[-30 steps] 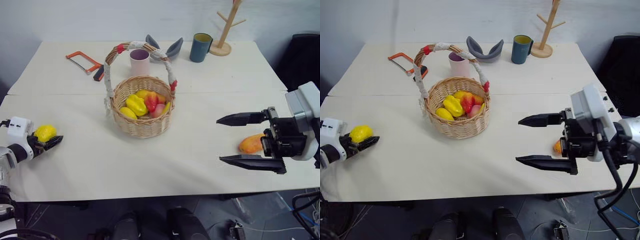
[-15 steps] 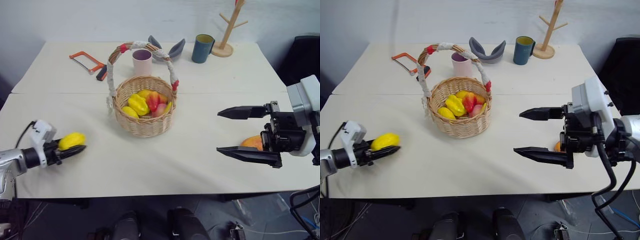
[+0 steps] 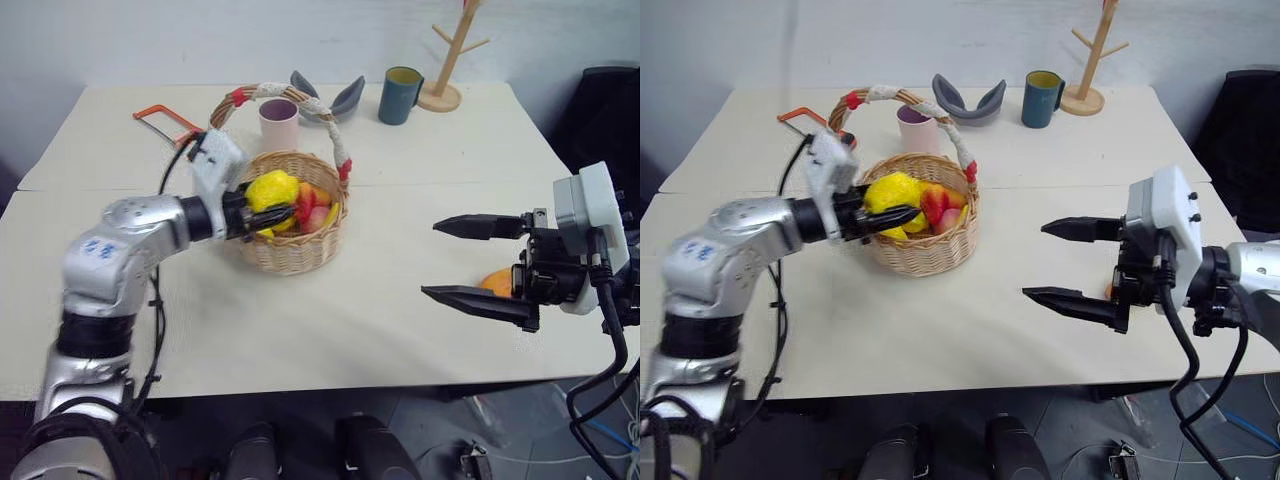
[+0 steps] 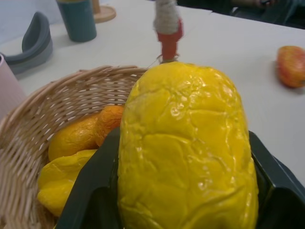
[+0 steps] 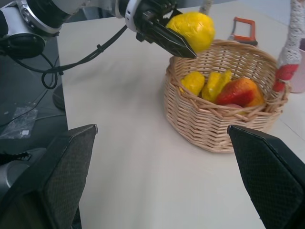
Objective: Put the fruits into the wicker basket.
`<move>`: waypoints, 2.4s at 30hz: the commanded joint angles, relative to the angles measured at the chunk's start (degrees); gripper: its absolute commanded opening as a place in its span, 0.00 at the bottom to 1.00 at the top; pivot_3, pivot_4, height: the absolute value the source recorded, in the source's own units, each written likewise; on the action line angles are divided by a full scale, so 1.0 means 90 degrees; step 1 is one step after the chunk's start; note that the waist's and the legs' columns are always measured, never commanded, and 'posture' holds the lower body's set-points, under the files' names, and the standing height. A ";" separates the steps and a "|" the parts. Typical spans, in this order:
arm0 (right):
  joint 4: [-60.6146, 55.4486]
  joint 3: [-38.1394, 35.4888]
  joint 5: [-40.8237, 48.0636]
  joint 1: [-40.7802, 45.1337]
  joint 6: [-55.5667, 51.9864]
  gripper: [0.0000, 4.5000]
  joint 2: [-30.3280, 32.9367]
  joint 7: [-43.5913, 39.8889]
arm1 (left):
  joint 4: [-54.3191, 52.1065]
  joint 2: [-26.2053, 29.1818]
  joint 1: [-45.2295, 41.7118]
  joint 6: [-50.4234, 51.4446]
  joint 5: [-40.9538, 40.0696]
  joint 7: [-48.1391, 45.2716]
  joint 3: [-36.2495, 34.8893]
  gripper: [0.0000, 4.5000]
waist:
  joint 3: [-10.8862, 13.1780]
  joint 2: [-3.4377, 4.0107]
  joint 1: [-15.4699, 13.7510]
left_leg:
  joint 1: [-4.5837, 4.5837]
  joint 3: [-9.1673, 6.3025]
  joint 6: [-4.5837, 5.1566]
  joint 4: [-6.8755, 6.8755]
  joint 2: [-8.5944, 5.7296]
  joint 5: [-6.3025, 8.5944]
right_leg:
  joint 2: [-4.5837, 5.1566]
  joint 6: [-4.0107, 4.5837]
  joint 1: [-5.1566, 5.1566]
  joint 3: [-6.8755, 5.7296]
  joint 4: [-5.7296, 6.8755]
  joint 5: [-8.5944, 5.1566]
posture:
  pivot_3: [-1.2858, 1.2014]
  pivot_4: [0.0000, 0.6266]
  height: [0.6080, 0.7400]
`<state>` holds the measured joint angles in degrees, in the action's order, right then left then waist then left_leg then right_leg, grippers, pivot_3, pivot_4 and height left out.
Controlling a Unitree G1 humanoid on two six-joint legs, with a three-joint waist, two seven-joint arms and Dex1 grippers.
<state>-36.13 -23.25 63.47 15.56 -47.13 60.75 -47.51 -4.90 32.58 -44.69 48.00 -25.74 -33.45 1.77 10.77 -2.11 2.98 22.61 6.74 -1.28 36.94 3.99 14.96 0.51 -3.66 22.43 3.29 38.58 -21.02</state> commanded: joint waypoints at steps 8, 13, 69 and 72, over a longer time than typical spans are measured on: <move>-0.0437 -0.1491 -0.0144 -0.1375 -0.0159 1.00 -0.0404 0.1264 | -0.0406 0.0260 -0.0318 0.0008 -0.0772 -0.1301 -0.0457 1.00 | 0.0001 0.0000 -0.0021 | 0.0011 0.0003 -0.0008 0.0009 0.0007 0.0002 | -0.0001 0.0000 0.0007 0.0003 0.0001 0.0000 | 0.52 0.24 1.00; -0.0735 -0.2646 -0.0324 -0.2855 -0.0428 1.00 -0.0957 0.1849 | -0.0764 0.1005 -0.0238 0.0084 -0.2063 -0.2988 -0.1125 1.00 | 0.0001 0.0004 -0.0045 | 0.0009 0.0003 -0.0013 0.0008 0.0006 0.0000 | -0.0001 -0.0003 0.0006 0.0002 0.0005 -0.0002 | 0.52 0.24 1.00; 0.2560 0.3012 0.0240 0.3362 -0.1502 0.45 -0.3643 0.2981 | -0.1059 0.2134 0.1355 -0.0643 -0.2098 -0.2634 -0.2480 1.00 | 0.0013 0.0026 0.0143 | 0.0005 0.0003 -0.0022 -0.0062 0.0007 -0.0010 | -0.0004 -0.0012 0.0022 0.0016 -0.0037 0.0000 | 0.52 0.24 1.00; 0.3745 0.3445 -0.0790 0.4208 -0.1095 0.45 -0.4393 0.3107 | -0.1114 0.2198 0.1512 -0.0672 -0.2098 -0.2597 -0.2632 1.00 | 0.0013 0.0025 0.0202 | 0.0040 0.0006 -0.0007 -0.0026 0.0002 -0.0001 | 0.0007 -0.0011 0.0047 0.0015 -0.0027 0.0001 | 0.52 0.24 1.00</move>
<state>-6.45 7.03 61.11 50.96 -59.94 22.75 -19.95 -13.07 51.45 -31.32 42.47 -43.64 -57.07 -20.09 10.88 -1.88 4.79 23.20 6.80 -1.30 36.93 4.00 14.98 0.59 -3.77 23.08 3.43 38.54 -21.01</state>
